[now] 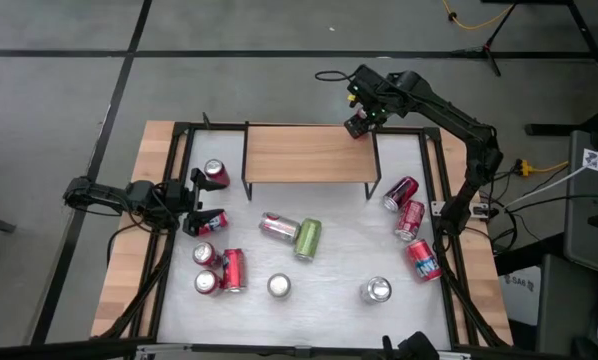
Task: Place canned beverage on shelf
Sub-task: Put the orange soda can on the shelf
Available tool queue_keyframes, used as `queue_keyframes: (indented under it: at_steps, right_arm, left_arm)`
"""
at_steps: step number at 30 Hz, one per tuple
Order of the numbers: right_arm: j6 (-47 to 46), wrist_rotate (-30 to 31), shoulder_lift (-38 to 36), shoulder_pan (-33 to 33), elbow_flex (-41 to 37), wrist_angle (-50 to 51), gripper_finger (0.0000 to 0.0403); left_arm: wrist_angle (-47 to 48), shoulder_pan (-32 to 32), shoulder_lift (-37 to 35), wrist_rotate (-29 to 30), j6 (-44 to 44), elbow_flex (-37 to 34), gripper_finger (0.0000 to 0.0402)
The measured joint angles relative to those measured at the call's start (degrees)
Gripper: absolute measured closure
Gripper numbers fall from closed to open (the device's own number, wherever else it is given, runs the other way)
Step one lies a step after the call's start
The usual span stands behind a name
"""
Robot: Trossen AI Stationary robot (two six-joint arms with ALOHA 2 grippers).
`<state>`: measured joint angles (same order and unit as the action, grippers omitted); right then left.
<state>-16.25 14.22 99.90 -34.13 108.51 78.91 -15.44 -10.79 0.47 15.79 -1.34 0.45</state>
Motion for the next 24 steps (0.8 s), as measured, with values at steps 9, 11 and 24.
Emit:
queue_keyframes:
  at_steps: [9,11,24]
  right_arm:
    - [0.0,-0.3,0.0,0.0,0.0,0.0,0.0097]
    - [0.1,-0.9,0.2,0.0,0.0,-0.1,0.0097]
    - [0.1,-1.7,0.4,0.0,0.0,-1.7,0.0057]
  left_arm:
    - [0.0,0.0,0.0,0.0,0.0,0.0,0.0066]
    - [0.0,0.0,0.0,0.0,0.0,0.0,0.0066]
    - [0.0,0.0,0.0,0.0,0.0,0.0,0.0066]
